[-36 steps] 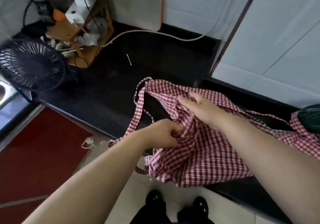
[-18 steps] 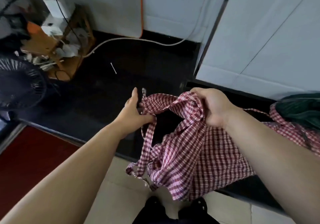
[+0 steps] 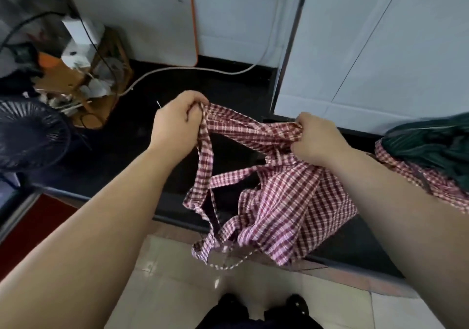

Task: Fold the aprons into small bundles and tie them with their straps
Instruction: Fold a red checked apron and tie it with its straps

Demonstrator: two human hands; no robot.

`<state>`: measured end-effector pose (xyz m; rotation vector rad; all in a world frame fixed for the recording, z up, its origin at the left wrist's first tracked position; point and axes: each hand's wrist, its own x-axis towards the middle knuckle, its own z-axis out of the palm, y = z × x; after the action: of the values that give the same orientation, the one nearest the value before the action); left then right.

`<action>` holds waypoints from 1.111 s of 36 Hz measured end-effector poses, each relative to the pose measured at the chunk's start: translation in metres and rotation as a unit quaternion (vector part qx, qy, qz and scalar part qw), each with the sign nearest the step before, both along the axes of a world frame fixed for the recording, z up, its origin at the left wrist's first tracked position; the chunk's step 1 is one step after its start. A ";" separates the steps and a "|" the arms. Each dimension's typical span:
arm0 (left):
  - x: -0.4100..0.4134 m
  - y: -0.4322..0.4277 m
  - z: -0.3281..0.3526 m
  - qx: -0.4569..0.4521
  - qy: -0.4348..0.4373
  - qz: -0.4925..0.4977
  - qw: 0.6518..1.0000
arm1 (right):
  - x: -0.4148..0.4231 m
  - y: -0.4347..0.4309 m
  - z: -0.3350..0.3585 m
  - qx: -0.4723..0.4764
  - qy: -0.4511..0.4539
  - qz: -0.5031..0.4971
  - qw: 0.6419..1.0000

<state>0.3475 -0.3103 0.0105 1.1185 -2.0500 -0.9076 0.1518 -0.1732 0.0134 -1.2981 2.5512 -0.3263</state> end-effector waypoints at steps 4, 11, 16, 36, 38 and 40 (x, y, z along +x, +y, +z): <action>0.021 0.020 -0.006 -0.016 -0.028 0.044 0.999 | 0.000 0.021 -0.006 0.038 0.011 -0.073 0.997; 0.048 0.061 -0.010 0.027 0.027 0.285 0.958 | 0.019 0.058 0.001 -0.118 -0.325 -0.071 0.936; 0.064 0.121 -0.009 0.056 0.029 0.190 0.980 | 0.031 0.119 0.027 -0.071 -0.608 -0.017 0.791; 0.105 0.336 -0.037 -0.003 -0.205 0.158 0.966 | 0.045 0.333 -0.055 0.021 0.017 0.005 1.000; 0.103 0.340 -0.034 -0.070 -0.165 0.189 0.966 | 0.051 0.339 -0.060 0.046 -0.001 -0.019 0.999; 0.107 0.343 -0.028 -0.094 -0.130 0.217 0.963 | 0.059 0.343 -0.058 0.055 -0.031 -0.015 0.998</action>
<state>0.4543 0.0330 -0.0176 1.5615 -1.9221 -0.3565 0.2106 0.1701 -0.0449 -1.1918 2.5019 -0.2238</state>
